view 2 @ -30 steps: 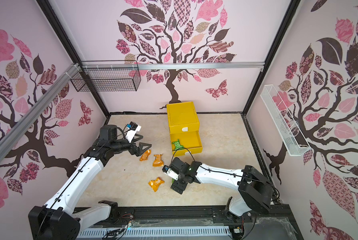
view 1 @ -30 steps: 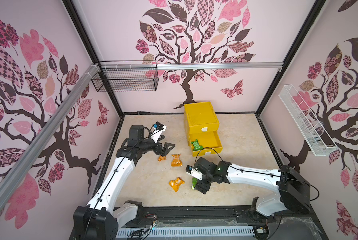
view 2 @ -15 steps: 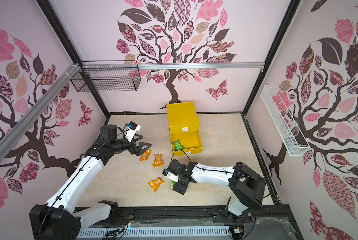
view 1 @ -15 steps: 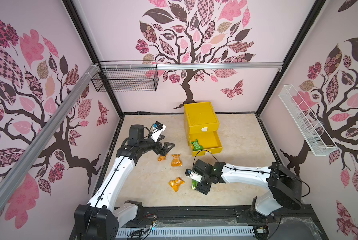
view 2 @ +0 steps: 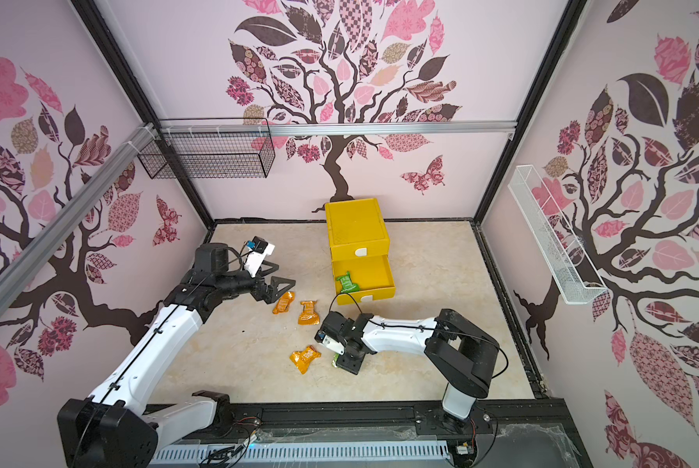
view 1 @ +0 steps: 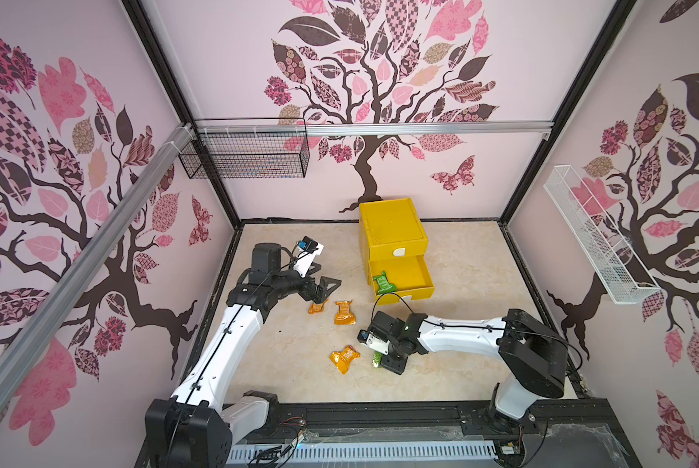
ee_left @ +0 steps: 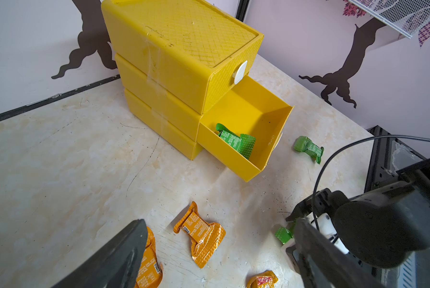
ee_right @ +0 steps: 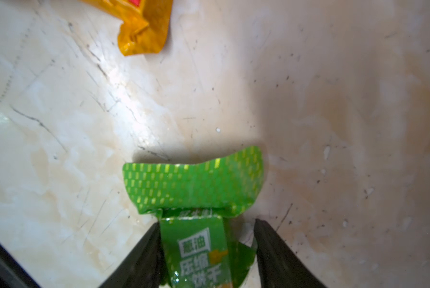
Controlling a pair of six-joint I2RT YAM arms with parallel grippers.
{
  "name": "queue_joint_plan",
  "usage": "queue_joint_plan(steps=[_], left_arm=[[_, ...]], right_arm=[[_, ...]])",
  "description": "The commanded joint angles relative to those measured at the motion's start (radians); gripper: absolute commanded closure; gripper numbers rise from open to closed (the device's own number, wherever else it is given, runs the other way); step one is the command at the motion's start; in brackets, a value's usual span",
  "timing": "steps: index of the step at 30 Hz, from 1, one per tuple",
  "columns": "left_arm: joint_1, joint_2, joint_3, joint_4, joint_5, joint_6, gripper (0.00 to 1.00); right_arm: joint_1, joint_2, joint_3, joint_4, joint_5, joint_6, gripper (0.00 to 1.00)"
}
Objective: Place the cookies into the drawer by color
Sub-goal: Pick up the cookie at the center of the board.
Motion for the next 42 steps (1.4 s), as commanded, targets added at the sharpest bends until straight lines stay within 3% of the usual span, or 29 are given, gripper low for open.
queue_joint_plan(steps=[1,14,27,42], left_arm=[[0.004,-0.001,-0.001,0.015,0.021,-0.012,0.03],[0.002,-0.007,-0.015,0.021,0.015,0.004,0.03],[-0.004,-0.016,-0.003,0.0,0.019,0.005,0.03],[-0.008,-0.017,-0.003,0.002,0.022,0.002,0.03]], right_arm=[[0.005,0.029,0.026,-0.007,0.018,0.012,0.44],[0.005,-0.025,0.019,-0.01,0.039,0.062,0.69],[-0.01,-0.143,0.016,-0.059,0.066,0.144,0.7],[-0.146,-0.368,0.113,-0.094,0.06,0.251,0.73]])
